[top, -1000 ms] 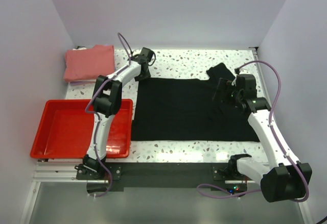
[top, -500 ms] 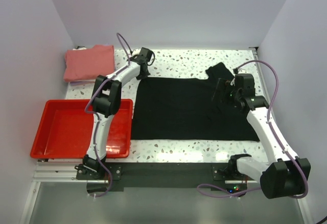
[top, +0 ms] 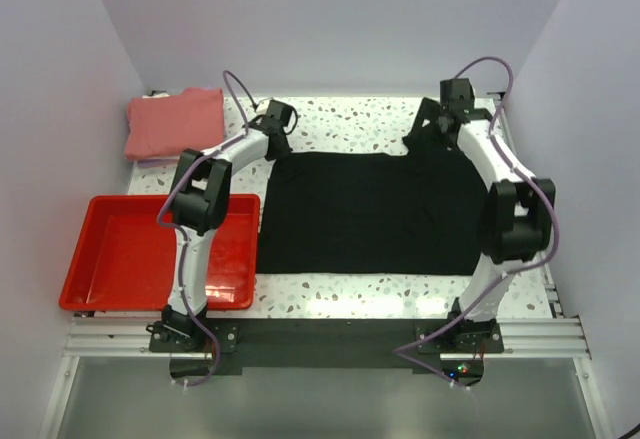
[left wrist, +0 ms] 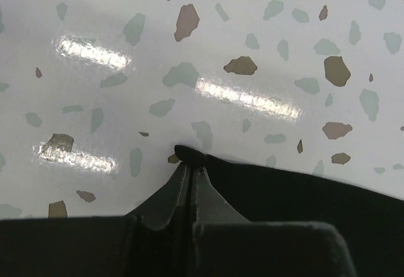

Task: Fold and stack the t-shirts
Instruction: Fold the tshirt

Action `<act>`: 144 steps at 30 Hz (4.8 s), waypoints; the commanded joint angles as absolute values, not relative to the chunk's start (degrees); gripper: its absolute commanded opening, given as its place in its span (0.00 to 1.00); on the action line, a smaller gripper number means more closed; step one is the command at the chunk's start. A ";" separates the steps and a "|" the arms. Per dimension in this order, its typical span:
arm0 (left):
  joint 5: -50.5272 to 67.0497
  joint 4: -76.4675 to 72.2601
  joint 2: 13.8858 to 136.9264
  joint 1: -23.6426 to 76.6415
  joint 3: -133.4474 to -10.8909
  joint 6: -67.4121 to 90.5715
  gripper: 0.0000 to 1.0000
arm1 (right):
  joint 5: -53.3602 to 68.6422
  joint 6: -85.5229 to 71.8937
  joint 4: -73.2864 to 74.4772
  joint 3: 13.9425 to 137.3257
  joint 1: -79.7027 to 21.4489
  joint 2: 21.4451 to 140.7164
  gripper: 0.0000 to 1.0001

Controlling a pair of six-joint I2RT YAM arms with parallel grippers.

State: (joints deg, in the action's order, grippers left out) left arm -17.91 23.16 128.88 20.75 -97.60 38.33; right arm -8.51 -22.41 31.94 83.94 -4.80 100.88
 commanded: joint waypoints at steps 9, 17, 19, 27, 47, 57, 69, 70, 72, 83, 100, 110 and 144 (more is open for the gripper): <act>-15.47 21.27 125.25 20.57 -94.75 36.74 0.00 | -19.60 -21.80 37.44 123.46 -2.11 133.31 0.98; -14.68 21.18 125.60 20.57 -94.83 36.21 0.00 | -21.27 -18.90 28.13 130.95 -1.93 142.55 0.98; -15.82 21.27 125.51 20.57 -94.83 36.30 0.00 | -20.83 -18.11 28.73 131.66 -1.93 143.61 0.96; -15.47 21.71 125.77 20.57 -95.89 36.39 0.00 | -20.13 -15.73 27.77 125.77 -1.67 143.87 0.85; -11.78 18.20 120.07 20.74 -90.71 37.00 0.00 | -18.03 -14.68 20.05 109.08 -1.32 127.73 0.00; -10.98 12.66 110.31 22.59 -78.50 36.65 0.00 | -13.62 -14.33 15.20 84.85 -1.32 108.21 0.00; -15.73 10.20 99.23 26.19 -67.86 36.83 0.00 | -17.04 -18.63 23.01 67.07 -1.32 86.42 0.00; -15.91 10.02 97.92 26.28 -67.16 36.91 0.00 | -17.75 -18.63 23.81 66.54 -1.32 85.44 0.00; -16.61 9.76 96.86 26.28 -65.84 36.74 0.00 | -19.77 -18.81 26.09 65.31 -1.23 82.55 0.00; -24.34 13.62 95.80 26.19 -72.16 31.47 0.00 | -19.51 -18.72 31.46 63.02 2.37 76.47 0.00; -16.27 2.38 86.23 26.37 -55.91 26.02 0.00 | -19.51 -18.02 37.70 58.80 2.81 72.25 0.00; -13.72 0.97 82.27 27.07 -48.08 27.07 0.00 | -21.53 -18.90 41.31 58.36 2.99 70.05 0.00; -25.93 13.71 75.67 35.68 -51.32 36.92 0.75 | -21.55 -23.12 48.52 55.37 2.99 63.46 0.76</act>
State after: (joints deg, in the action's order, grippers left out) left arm -24.75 13.45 77.82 35.09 -48.18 36.40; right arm -23.00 -23.33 48.47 54.26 2.74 64.69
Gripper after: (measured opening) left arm 0.709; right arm 0.722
